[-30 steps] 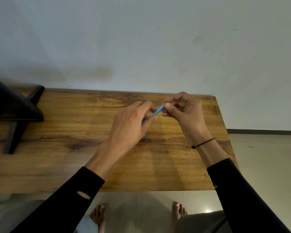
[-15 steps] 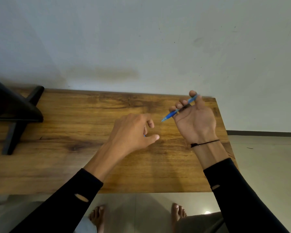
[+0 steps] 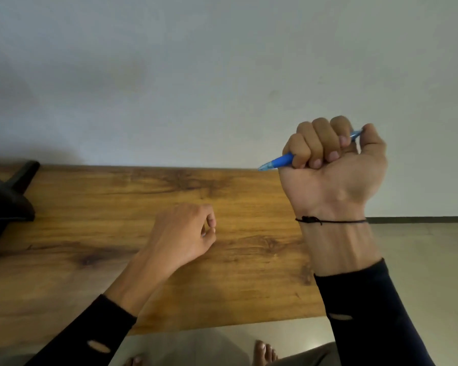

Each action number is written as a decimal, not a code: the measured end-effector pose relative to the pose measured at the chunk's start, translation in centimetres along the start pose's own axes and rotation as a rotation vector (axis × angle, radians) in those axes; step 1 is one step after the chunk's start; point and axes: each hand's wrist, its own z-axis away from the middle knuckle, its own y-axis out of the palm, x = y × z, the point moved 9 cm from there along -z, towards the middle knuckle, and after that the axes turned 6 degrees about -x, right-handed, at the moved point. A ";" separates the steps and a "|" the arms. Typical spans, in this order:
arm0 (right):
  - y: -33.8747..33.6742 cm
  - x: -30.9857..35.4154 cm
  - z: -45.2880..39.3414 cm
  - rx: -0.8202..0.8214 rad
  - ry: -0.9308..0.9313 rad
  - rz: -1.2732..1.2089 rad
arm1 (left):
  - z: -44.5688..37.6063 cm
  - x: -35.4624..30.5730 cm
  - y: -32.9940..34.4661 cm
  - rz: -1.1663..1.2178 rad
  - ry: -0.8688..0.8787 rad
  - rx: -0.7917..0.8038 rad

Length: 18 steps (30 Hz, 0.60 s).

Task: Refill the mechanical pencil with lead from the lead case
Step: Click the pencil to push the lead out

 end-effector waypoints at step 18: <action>8.0 1.4 3.2 0.199 -0.114 -0.011 | 0.3 0.8 0.3 -0.073 -0.053 0.077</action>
